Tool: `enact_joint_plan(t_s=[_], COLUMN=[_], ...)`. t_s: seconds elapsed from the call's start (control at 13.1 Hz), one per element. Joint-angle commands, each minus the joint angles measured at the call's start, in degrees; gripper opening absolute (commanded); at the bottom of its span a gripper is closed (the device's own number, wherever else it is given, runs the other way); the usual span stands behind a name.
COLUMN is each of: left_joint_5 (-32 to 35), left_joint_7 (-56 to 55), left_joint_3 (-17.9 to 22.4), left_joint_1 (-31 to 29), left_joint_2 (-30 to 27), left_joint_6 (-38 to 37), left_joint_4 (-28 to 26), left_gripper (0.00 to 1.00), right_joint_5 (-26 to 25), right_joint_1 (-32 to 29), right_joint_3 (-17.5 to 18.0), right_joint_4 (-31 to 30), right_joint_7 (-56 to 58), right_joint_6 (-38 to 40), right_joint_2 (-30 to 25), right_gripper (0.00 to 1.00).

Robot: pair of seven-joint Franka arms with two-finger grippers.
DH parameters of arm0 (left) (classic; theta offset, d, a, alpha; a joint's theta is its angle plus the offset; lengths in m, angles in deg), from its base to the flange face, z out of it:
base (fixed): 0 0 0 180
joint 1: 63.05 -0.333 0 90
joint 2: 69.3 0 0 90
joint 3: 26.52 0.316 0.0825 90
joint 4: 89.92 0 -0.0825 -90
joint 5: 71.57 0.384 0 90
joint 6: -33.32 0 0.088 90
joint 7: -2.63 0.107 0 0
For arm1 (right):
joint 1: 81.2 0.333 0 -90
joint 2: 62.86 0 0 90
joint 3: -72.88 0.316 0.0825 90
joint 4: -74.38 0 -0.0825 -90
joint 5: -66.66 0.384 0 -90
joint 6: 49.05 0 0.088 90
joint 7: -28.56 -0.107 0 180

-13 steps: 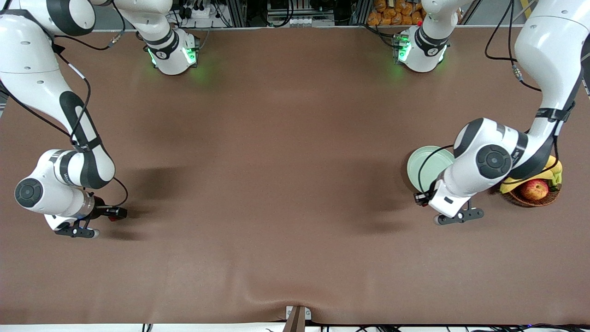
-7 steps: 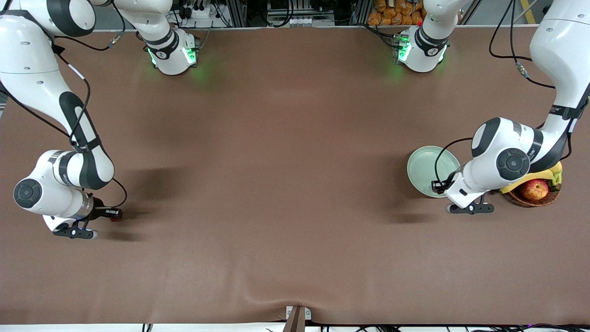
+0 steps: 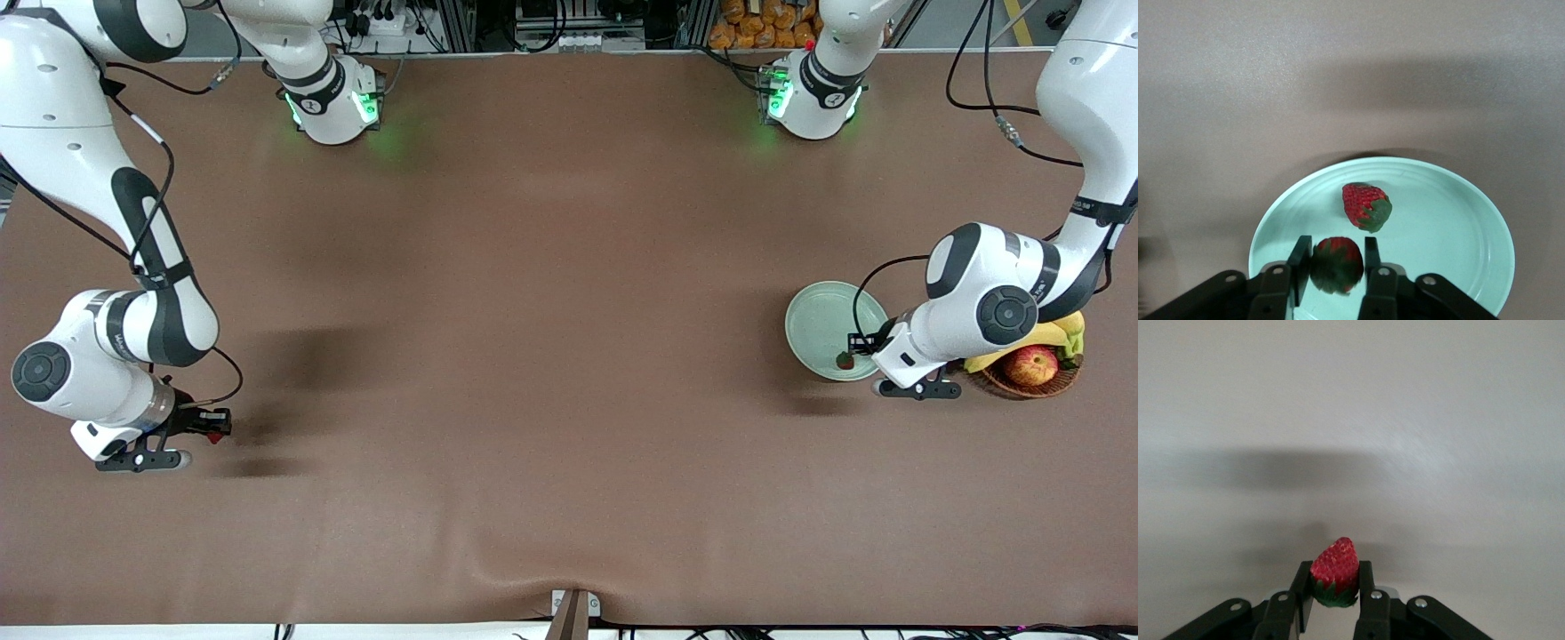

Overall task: Collect all strawberries into plate
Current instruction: 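Drop the strawberry onto the plate while the right gripper lifts another, then release the strawberry mid-table with the right gripper while the left gripper returns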

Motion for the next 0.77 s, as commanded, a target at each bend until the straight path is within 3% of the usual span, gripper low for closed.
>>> enact_joint_plan(t_s=[0.0, 0.23, 0.38, 0.69], left_joint_5=[1.2, 0.3, 0.3, 0.2], left_joint_7=[-0.9, -1.1, -4.2, -10.4], left_joint_3=[-0.4, -1.0, -3.6, -7.8], left_joint_1=[-1.2, -1.2, -1.2, 0.5], left_joint_2=[-2.1, -2.5, -2.6, -2.0], left_joint_6=[0.5, 0.5, 0.4, -6.8], left_joint_4=[-1.1, 0.7, 2.2, 8.1], left_gripper=[1.00, 1.00, 1.00, 1.00], right_joint_5=[-0.3, -0.3, -0.3, 0.3], right_joint_1=[4.9, 12.1, 15.7, 25.6], right_joint_3=[0.4, 2.2, 5.4, 7.8], right_joint_4=[-1.0, -0.9, -0.9, 0.9], right_joint_7=[2.9, 2.9, 2.8, 2.1], right_joint_6=[0.4, 0.6, 0.2, 0.1], right_joint_2=[-4.3, -6.2, -6.0, -4.8], right_gripper=[0.00, 0.00, 0.00, 0.00])
